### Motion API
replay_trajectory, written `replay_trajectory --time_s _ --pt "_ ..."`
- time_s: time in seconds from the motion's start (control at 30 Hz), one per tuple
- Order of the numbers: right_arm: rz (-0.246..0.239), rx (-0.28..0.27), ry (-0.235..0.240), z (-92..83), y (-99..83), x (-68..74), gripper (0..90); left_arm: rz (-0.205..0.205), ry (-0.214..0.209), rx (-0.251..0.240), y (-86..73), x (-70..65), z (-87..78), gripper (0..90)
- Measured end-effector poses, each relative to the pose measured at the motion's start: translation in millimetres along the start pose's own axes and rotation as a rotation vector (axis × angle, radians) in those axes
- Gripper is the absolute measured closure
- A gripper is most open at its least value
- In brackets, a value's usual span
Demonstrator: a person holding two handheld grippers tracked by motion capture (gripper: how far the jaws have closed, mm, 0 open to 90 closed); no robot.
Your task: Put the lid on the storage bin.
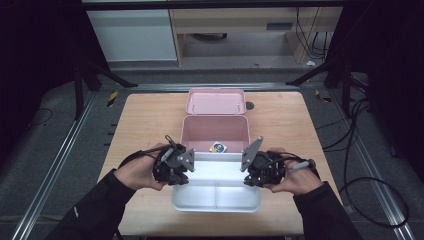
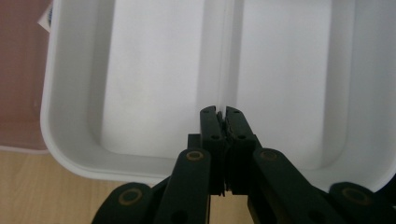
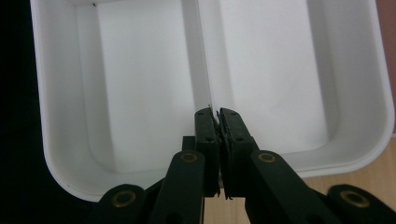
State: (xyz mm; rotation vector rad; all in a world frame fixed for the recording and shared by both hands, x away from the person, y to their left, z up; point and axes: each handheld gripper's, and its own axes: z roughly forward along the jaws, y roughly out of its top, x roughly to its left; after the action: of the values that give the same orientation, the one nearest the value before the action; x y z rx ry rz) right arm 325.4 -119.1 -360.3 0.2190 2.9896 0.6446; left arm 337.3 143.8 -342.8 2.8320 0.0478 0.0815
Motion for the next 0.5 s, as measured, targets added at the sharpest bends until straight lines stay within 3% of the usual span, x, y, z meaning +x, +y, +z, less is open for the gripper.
replay_trajectory --time_s 0.1,0.27,0.37,0.4,0.47,0.5 --pt "-0.015 -0.018 -0.013 -13.0 7.5 -15.2 87.3 0.012 0.004 -0.031 0.8 15.7 -13.7 88.3" --pt "-0.022 -0.039 -0.027 -23.6 15.0 -37.8 87.4 0.045 0.018 -0.033 5.0 40.9 -25.8 88.7" --pt "-0.025 -0.05 -0.035 -27.7 17.0 -54.9 87.4 0.048 0.022 -0.033 8.5 58.1 -29.6 89.0" --pt "-0.03 -0.053 -0.039 -28.5 17.8 -60.6 87.5 0.048 0.022 -0.033 8.5 58.1 -29.6 89.0" --pt "-0.033 -0.051 -0.042 -29.5 19.5 -71.8 87.6 0.059 0.018 -0.026 11.8 76.4 -30.5 89.2" --pt "-0.033 -0.051 -0.042 -29.5 19.5 -71.8 87.6 0.059 0.018 -0.026 11.8 76.4 -30.5 89.2"
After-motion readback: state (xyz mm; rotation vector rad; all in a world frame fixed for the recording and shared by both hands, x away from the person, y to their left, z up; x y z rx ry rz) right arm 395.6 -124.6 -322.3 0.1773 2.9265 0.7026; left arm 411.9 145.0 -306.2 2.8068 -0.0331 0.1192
